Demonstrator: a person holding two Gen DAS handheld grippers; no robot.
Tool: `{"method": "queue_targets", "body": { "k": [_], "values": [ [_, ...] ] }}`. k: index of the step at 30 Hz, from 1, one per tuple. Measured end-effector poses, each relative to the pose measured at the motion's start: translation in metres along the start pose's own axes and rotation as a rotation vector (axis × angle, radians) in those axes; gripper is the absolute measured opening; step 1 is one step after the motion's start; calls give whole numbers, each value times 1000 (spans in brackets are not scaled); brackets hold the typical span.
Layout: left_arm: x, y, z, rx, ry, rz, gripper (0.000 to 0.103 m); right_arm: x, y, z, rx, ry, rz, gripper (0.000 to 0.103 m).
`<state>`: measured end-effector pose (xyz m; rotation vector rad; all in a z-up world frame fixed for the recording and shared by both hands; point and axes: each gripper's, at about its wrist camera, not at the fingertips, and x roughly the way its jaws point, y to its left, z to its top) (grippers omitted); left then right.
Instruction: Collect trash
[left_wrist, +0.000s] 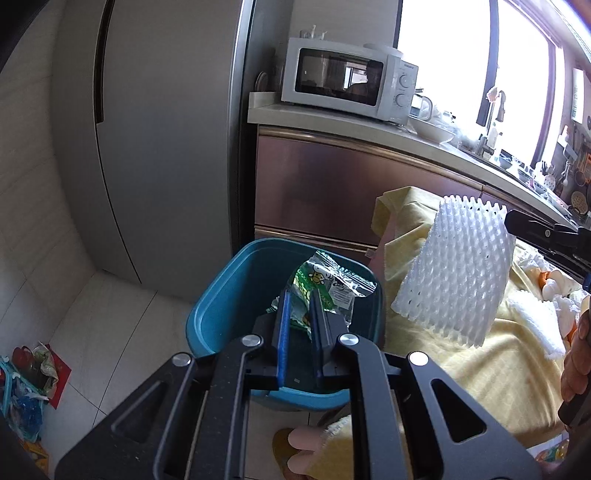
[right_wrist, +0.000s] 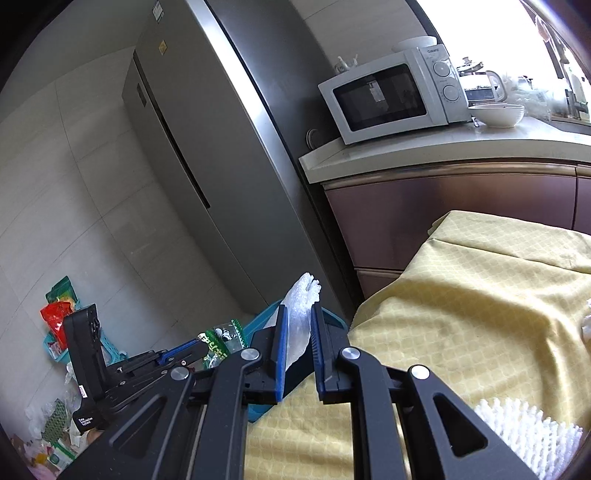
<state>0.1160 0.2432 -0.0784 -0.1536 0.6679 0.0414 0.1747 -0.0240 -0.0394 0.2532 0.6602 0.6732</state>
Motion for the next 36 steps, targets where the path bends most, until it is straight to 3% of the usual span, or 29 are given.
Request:
{"method": "queue_targets", "body": {
  "k": [17, 22, 24, 30, 36],
  "values": [
    [66, 28, -2, -74, 77, 32, 14, 104, 15, 1, 3, 230, -67, 14],
    [74, 29, -7, -93, 82, 35, 14, 121, 17, -1, 6, 268, -71, 21],
    [76, 27, -8, -101, 81, 31, 15, 125, 16, -4, 9, 278, -75, 31],
    [72, 18, -10, -99, 63, 25, 17, 114, 9, -8, 43, 266, -63, 31],
    [50, -12, -8, -45, 17, -44, 26, 75, 7, -4, 39, 203, -30, 32]
  ]
}}
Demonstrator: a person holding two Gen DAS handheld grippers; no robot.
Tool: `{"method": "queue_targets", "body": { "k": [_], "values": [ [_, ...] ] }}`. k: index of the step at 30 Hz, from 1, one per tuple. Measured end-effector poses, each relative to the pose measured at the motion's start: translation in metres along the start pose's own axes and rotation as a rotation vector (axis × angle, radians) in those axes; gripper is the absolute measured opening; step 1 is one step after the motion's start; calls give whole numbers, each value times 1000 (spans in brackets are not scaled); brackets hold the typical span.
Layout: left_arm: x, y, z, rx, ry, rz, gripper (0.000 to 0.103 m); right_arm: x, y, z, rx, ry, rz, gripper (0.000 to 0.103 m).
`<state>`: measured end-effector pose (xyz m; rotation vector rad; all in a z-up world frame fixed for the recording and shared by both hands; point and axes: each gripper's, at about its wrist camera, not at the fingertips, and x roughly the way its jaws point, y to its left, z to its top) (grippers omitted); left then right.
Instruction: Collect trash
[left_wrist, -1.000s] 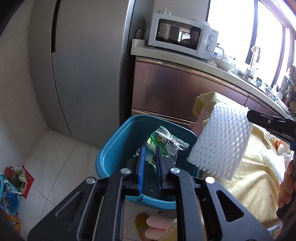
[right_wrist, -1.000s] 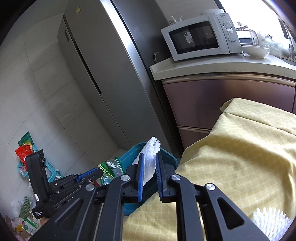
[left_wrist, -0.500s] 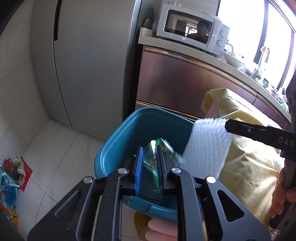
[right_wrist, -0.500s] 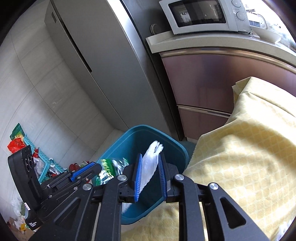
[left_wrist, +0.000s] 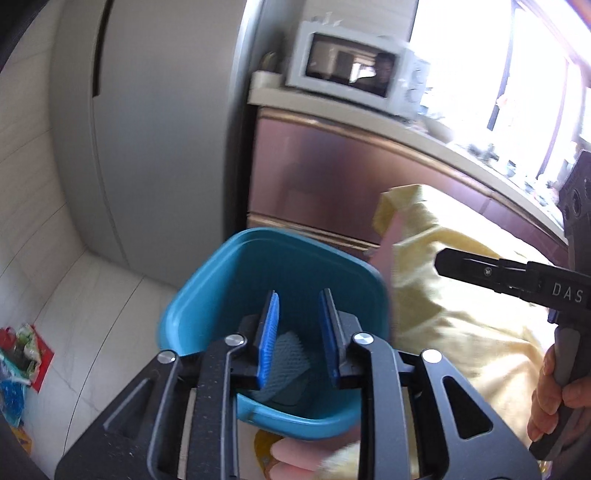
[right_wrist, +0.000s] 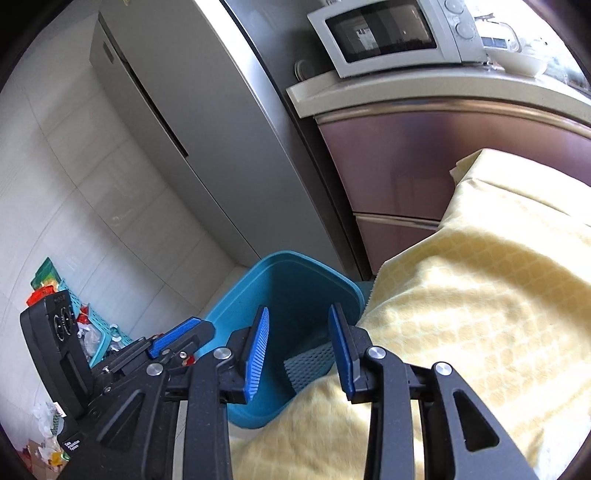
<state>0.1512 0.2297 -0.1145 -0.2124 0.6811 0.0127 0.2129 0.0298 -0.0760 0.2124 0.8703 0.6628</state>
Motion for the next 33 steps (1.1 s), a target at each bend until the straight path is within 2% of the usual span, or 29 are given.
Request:
{"method": "queue_targets", "body": {
  "k": [7, 11, 14, 17, 24, 27, 33],
  "values": [
    [-27, -65, -4, 110, -27, -181, 37, -72, -4, -11, -63, -116, -33, 36],
    [-40, -108, -14, 180, -12, -301, 45, -121, -15, -23, -80, -193, -89, 40],
    [-42, -141, -23, 220, 23, -393, 46, -160, -29, -37, -73, -254, -168, 43],
    [-44, -174, -35, 259, 48, -449, 48, -193, -46, -53, -52, -296, -279, 45],
    [-37, -219, -55, 292, 127, -521, 58, -251, -92, -99, 42, -346, -550, 54],
    [-24, -224, -58, 295, 159, -526, 61, -266, -111, -117, 75, -336, -626, 55],
    [-11, -235, -63, 291, 212, -524, 61, -260, -127, -136, 67, -283, -732, 55]
  ]
}}
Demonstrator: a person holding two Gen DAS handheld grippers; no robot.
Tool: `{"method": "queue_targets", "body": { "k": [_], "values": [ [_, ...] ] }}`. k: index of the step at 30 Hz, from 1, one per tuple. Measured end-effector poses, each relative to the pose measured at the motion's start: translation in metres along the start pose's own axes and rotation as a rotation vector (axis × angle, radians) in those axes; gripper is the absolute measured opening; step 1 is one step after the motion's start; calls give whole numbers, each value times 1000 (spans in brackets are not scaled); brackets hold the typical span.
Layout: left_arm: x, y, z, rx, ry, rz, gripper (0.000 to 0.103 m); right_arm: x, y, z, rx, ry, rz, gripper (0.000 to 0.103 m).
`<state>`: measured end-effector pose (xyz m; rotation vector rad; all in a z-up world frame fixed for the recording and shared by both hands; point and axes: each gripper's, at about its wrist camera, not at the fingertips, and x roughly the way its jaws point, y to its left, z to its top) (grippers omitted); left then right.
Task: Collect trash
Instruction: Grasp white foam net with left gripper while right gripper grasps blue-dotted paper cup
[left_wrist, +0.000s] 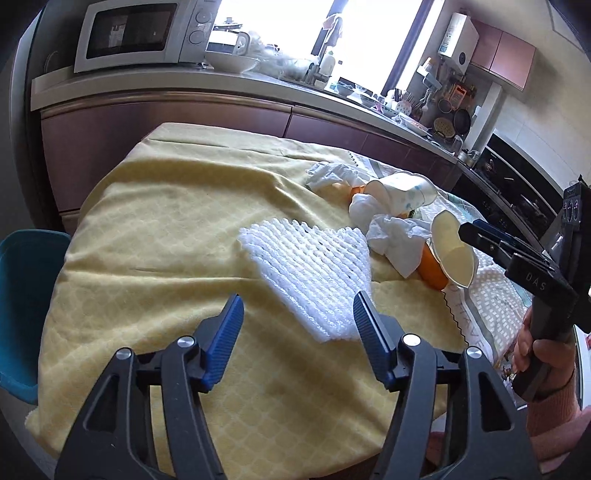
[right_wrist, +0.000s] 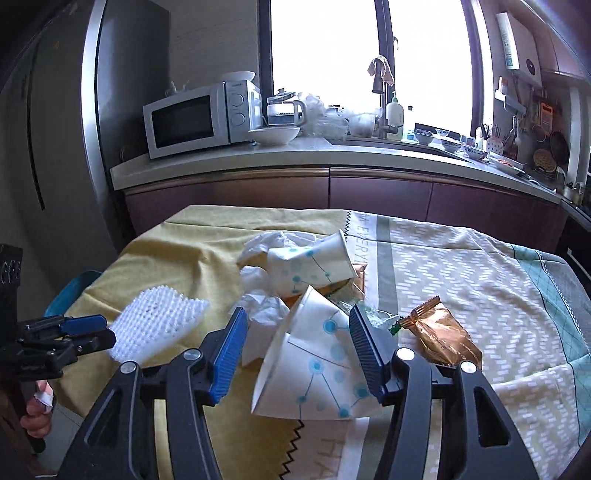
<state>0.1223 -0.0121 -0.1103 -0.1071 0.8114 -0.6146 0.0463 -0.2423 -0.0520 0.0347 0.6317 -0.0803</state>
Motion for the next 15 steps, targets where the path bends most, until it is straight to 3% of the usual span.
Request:
{"method": "queue_targets", "body": {
  "k": [3, 7, 13, 15],
  "values": [
    [5, -1, 0, -6, 16, -3, 61, 2, 2, -7, -40, 5, -52, 55],
    [10, -2, 1, -17, 34, -15, 61, 4, -9, -11, -24, 20, -59, 55],
    [17, -4, 2, -34, 62, -49, 61, -1, -19, -11, -9, 28, -66, 34],
    [18, -3, 3, -44, 69, -65, 61, -4, -21, -10, -12, 26, -68, 22]
  ]
}}
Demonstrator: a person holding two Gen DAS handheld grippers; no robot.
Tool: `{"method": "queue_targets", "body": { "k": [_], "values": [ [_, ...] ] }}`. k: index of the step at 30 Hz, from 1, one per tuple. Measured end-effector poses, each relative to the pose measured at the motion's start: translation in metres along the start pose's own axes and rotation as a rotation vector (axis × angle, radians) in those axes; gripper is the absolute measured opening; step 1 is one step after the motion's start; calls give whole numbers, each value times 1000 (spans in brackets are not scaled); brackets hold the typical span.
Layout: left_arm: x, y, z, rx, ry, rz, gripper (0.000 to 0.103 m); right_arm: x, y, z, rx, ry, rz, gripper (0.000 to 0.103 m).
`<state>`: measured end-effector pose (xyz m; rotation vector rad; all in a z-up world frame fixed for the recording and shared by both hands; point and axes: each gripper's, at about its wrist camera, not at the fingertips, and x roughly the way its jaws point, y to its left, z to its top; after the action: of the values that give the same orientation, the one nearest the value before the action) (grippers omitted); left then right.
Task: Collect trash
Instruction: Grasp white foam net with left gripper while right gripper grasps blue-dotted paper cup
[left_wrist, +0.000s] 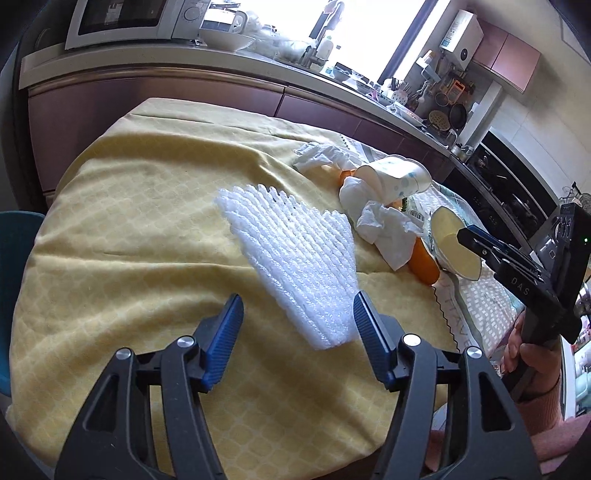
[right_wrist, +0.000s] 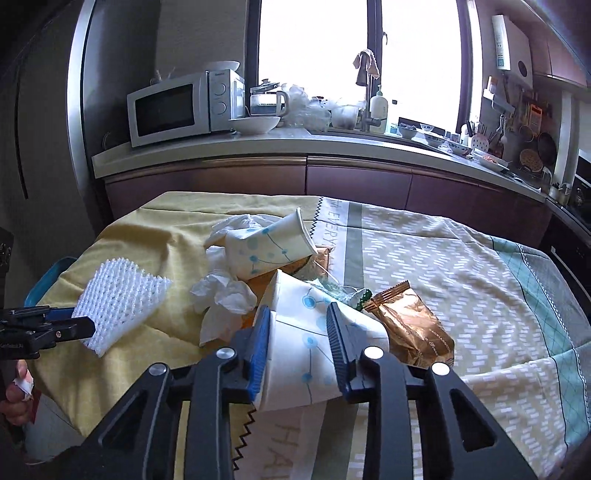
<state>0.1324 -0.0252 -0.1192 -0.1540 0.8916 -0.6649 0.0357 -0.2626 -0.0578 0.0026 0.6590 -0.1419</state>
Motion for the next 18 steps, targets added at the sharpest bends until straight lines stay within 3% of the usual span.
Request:
{"method": "queue_targets", "body": {
  "k": [4, 12, 14, 15, 18],
  "values": [
    [4, 1, 2, -19, 11, -26, 58, -4, -4, 1, -18, -4, -25, 14],
    [11, 0, 4, -29, 31, -56, 36, -11, -30, 3, 40, -1, -60, 11],
    [12, -1, 4, -26, 34, -60, 26, -10, -36, 3, 53, 5, -66, 10],
    [12, -2, 5, -23, 31, -57, 25, -10, -38, 2, 62, 7, -62, 4],
    [11, -5, 6, -11, 23, -51, 18, -12, -45, 1, 91, 5, -38, 3]
  ]
}}
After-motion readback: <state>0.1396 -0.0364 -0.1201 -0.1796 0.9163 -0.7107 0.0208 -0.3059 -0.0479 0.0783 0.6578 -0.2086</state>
